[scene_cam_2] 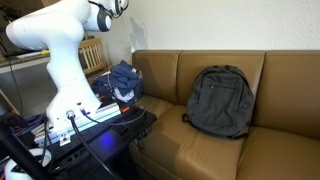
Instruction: Pick the charger on the couch and put it on the shoulder of the couch
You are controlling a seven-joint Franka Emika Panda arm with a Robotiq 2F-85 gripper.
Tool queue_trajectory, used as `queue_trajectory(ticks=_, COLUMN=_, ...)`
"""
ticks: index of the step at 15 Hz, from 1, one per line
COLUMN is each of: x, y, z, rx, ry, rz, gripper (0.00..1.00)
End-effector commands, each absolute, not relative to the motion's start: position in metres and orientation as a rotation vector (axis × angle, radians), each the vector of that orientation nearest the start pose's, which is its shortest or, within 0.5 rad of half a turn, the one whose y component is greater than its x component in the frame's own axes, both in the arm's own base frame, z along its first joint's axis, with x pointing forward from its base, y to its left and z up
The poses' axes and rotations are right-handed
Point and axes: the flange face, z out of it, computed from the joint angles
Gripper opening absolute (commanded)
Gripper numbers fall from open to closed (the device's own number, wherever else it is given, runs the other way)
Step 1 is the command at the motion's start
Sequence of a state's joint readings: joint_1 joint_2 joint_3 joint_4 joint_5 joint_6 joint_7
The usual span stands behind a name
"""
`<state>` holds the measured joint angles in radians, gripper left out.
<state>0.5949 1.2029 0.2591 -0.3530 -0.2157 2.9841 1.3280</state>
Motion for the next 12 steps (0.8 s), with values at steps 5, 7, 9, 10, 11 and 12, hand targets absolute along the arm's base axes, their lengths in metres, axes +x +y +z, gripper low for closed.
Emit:
queue_trajectory(ticks=5, x=0.585, y=0.549, z=0.633, rx=-1.682, ry=0.866, rz=-0.564, gripper=0.01)
queue_trajectory(ticks=7, x=0.574, y=0.554, z=0.644, rx=-1.703, ry=0.994, rz=-0.517, gripper=0.01)
queue_trajectory(ticks=9, x=0.575, y=0.551, z=0.642, rx=-1.728, ry=1.133, rz=-0.519, gripper=0.01)
queue_trajectory(ticks=10, x=0.577, y=0.549, z=0.640, rx=-1.722, ry=1.206, rz=-0.516, gripper=0.01)
queue_trajectory(ticks=11, x=0.582, y=0.546, z=0.632, rx=-1.716, ry=1.277, rz=-0.503, gripper=0.01)
queue_trajectory(ticks=12, x=0.587, y=0.544, z=0.622, rx=-1.715, ry=1.348, rz=-0.488, gripper=0.01)
